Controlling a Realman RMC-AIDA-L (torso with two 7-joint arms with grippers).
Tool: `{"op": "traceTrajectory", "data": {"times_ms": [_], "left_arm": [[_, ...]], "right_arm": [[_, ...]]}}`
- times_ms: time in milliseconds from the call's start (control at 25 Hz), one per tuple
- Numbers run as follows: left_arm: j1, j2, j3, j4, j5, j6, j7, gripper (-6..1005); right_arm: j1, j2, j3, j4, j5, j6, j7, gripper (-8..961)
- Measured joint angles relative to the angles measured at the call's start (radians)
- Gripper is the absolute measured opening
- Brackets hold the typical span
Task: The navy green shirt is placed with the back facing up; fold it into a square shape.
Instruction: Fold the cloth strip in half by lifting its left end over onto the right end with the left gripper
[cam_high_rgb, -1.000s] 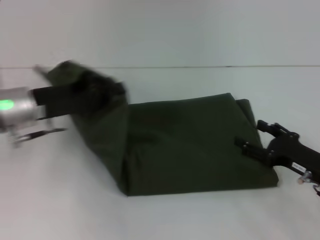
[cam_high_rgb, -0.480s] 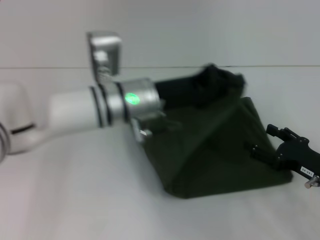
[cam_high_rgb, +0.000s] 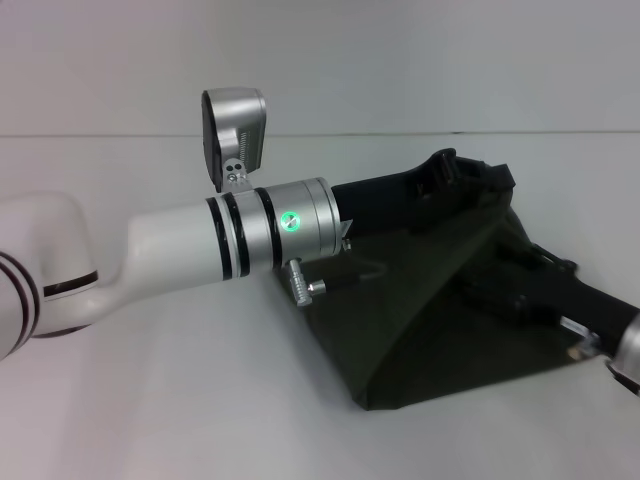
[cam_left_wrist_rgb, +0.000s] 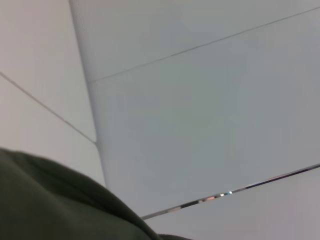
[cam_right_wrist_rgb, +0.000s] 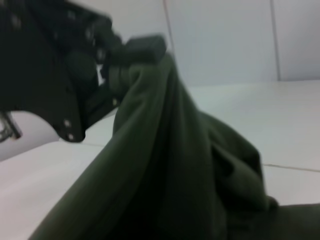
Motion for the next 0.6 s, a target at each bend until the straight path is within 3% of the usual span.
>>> {"op": "traceTrajectory", "data": {"times_ms": [360,600], "left_arm": [[0.001,-0.001,-0.001,0.007,-0.015,0.041,0.002,9],[-0.004,-0.001,-0.001,0.01,-0.021,0.064,0.002,9]], "right_arm": [[0.175,0.009,-0.063,0.07,0.009,0.171,-0.004,914],[0.204,0.007,-0.054,0.082,0.131,0.237,0.0,914]]}}
